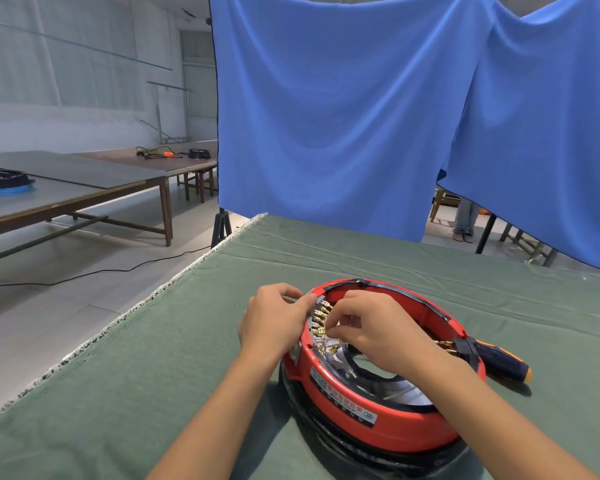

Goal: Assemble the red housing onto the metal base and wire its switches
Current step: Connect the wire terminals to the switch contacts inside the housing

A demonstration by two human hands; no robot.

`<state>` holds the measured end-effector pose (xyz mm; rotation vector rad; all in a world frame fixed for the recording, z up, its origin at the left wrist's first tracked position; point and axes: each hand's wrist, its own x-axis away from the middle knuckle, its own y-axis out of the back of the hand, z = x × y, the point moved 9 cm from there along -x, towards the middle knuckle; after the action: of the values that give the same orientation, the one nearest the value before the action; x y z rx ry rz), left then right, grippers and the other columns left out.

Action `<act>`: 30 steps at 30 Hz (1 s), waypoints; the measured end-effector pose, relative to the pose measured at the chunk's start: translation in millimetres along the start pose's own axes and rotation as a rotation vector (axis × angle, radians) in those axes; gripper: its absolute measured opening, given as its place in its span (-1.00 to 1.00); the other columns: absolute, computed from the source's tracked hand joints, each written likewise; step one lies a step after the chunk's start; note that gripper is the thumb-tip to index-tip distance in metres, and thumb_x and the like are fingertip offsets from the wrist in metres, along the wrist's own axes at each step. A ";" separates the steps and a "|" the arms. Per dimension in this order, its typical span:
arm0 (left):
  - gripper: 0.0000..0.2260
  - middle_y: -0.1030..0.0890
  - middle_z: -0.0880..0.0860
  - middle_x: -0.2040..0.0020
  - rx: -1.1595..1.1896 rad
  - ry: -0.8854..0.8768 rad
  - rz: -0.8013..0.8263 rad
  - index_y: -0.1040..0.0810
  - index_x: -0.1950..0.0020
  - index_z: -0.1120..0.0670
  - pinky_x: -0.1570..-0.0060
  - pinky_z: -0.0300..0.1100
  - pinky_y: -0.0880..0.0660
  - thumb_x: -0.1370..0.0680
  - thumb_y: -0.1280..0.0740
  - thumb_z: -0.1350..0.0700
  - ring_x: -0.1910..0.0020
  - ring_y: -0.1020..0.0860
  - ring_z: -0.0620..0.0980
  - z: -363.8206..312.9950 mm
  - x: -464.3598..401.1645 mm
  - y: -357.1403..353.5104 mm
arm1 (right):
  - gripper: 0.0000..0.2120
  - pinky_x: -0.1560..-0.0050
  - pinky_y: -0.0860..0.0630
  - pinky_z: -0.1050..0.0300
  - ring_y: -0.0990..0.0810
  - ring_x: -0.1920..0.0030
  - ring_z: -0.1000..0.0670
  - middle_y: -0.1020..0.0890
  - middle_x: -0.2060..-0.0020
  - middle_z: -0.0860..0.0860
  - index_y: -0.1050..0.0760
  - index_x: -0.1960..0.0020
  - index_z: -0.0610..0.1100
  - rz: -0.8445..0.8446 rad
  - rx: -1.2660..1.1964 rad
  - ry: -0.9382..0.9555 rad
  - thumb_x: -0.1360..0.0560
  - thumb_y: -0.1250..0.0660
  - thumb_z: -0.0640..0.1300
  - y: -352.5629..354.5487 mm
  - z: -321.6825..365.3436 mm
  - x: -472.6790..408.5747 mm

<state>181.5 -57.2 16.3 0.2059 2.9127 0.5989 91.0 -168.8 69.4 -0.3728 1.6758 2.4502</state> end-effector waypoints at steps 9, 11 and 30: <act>-0.82 -0.67 -0.08 0.21 -0.013 -0.026 0.007 -0.65 0.20 -0.05 0.05 0.03 -0.58 -0.42 -0.40 -0.15 0.14 -0.64 0.00 -0.7 -2.6 -1.1 | -0.97 0.12 -0.40 0.28 -0.47 0.22 0.16 -0.57 0.25 0.13 -0.63 0.11 -0.07 -0.066 -0.025 0.015 -0.46 -0.42 -0.15 2.2 -0.1 2.4; -0.82 -0.67 -0.07 0.21 -0.010 -0.030 0.007 -0.65 0.20 -0.05 0.04 0.03 -0.58 -0.43 -0.41 -0.14 0.14 -0.64 0.01 -1.2 -2.7 -1.3 | -0.98 0.12 -0.41 0.27 -0.48 0.21 0.16 -0.59 0.24 0.12 -0.63 0.11 -0.07 -0.072 -0.022 0.011 -0.46 -0.41 -0.14 2.3 -0.6 2.5; -0.81 -0.68 -0.05 0.21 0.011 -0.041 -0.008 -0.67 0.14 -0.01 0.04 0.03 -0.57 -0.44 -0.40 -0.11 0.13 -0.63 0.01 -1.5 -1.6 -1.2 | -0.97 0.20 -0.41 0.27 -0.47 0.31 0.22 -0.50 0.37 0.21 -0.62 0.16 -0.05 -0.091 -0.074 -0.021 -0.45 -0.42 -0.15 -1.6 -2.6 -0.3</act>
<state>182.6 -59.1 17.4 0.2060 2.8765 0.5709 92.0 -170.5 67.1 -0.4215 1.5283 2.4468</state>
